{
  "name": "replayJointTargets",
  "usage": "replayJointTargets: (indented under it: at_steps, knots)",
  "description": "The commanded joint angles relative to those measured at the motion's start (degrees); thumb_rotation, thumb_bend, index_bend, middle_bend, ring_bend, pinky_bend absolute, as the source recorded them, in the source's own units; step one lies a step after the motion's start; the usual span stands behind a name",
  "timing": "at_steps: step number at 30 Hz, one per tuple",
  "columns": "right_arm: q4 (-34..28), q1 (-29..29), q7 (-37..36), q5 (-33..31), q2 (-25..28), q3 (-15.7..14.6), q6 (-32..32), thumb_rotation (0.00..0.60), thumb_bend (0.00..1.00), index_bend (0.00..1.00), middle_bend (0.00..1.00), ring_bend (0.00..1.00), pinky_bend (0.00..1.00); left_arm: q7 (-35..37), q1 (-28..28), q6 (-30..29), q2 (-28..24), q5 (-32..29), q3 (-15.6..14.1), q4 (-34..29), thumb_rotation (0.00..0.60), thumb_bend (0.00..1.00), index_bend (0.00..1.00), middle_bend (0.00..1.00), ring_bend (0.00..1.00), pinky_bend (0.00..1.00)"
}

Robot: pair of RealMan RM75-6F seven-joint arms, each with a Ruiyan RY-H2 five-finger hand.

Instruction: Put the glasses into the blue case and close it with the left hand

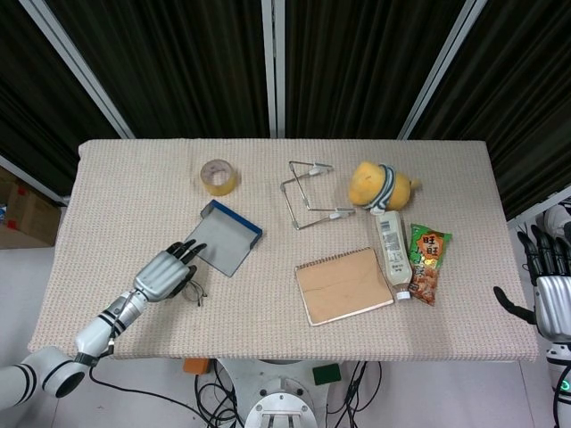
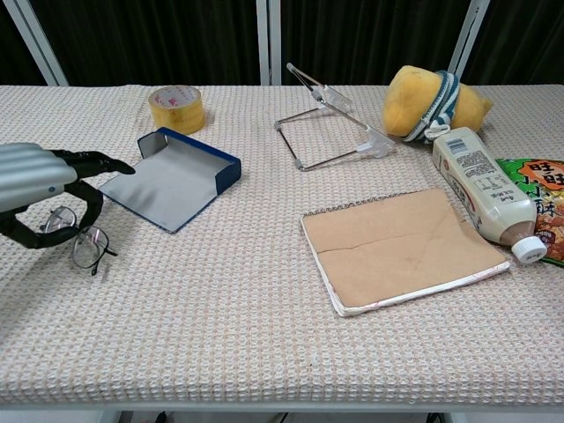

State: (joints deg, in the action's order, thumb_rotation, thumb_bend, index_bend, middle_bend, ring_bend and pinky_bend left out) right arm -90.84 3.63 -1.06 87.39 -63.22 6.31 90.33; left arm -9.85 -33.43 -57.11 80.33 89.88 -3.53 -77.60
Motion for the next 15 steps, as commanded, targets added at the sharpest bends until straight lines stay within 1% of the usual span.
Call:
replayJointTargets:
  at_steps: [1,5,8,12,15]
  knots:
    - [0.03,0.0,-0.02,0.01,-0.06,0.08,0.13,0.6,0.24,0.0,0.0,0.0,0.05,0.51,-0.36,-0.54,-0.38,-0.18,0.87,-0.51,0.6,0.46,0.62,0.04,0.0,0.16]
    - [0.23,0.04,-0.07,0.09,-0.32,0.14,0.25,0.6,0.24,0.0,0.0,0.0,0.05,1.43,-1.56,-0.89,-0.11,-0.48,2.8,-0.48,0.6,0.47,0.63,0.04,0.0,0.17]
    - [0.41,0.09,-0.15,-0.24,-0.45,0.24,0.06,0.6,0.24,0.0,0.0,0.0,0.05,0.27,-2.74,-0.25,0.78,-1.58,4.49,-0.24,0.6,0.46,0.63,0.04,0.0,0.17]
    - [0.44,0.17,-0.3,-0.49,-0.29,0.34,-0.18,0.6,0.24,0.0,0.0,0.0,0.05,-0.51,-4.5,1.22,2.86,-3.41,6.59,1.19,0.6,0.46,0.63,0.01,0.0,0.17]
    - [0.42,0.14,-0.46,-0.66,-0.09,0.48,-0.12,0.6,0.24,0.0,0.0,0.0,0.05,-0.37,-6.26,2.9,5.05,-5.04,8.25,3.37,0.6,0.46,0.63,0.0,0.0,0.17]
